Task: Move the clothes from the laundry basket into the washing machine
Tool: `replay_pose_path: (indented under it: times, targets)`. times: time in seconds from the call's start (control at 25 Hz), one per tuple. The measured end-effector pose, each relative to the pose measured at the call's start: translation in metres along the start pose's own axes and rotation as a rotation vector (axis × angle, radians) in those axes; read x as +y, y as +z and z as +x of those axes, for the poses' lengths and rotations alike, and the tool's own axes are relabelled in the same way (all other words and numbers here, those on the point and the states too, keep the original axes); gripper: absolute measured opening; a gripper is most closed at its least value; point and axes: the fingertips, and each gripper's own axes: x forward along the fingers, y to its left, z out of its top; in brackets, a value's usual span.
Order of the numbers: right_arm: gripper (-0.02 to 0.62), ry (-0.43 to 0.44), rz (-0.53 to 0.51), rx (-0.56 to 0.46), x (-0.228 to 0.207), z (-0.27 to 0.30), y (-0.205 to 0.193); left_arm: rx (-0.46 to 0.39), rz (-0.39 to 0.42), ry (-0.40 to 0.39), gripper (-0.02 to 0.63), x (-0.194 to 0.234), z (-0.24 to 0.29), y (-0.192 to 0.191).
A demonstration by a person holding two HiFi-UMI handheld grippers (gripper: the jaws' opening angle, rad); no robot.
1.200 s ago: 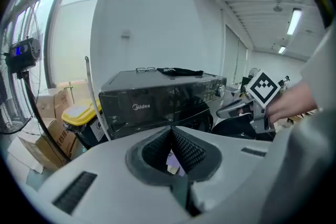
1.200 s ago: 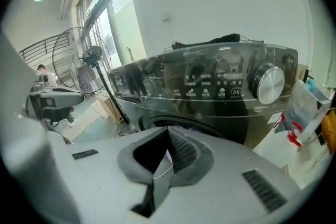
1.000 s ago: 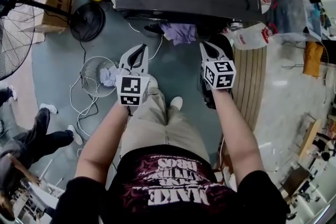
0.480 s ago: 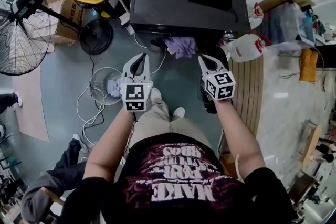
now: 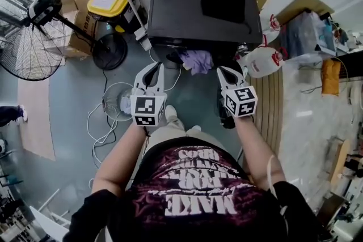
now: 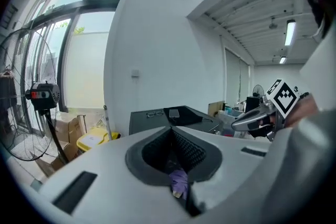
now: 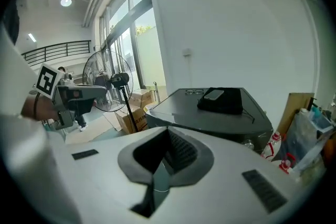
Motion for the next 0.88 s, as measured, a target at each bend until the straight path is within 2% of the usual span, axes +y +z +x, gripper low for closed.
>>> replay_pose_path:
  times: [0.24, 0.52, 0.88]
  targets:
    - [0.003, 0.008, -0.021, -0.049, 0.006, -0.023, 0.035, -0.052, 0.030, 0.006, 0.005, -0.003, -0.014, 0.029]
    - [0.003, 0.033, -0.092, -0.111, 0.025, -0.050, 0.068, -0.103, 0.059, 0.009, 0.006, -0.012, -0.032, 0.058]
    - [0.003, 0.015, -0.112, -0.229, 0.029, -0.092, 0.105, -0.179, 0.088, 0.010, 0.006, -0.027, -0.058, 0.092]
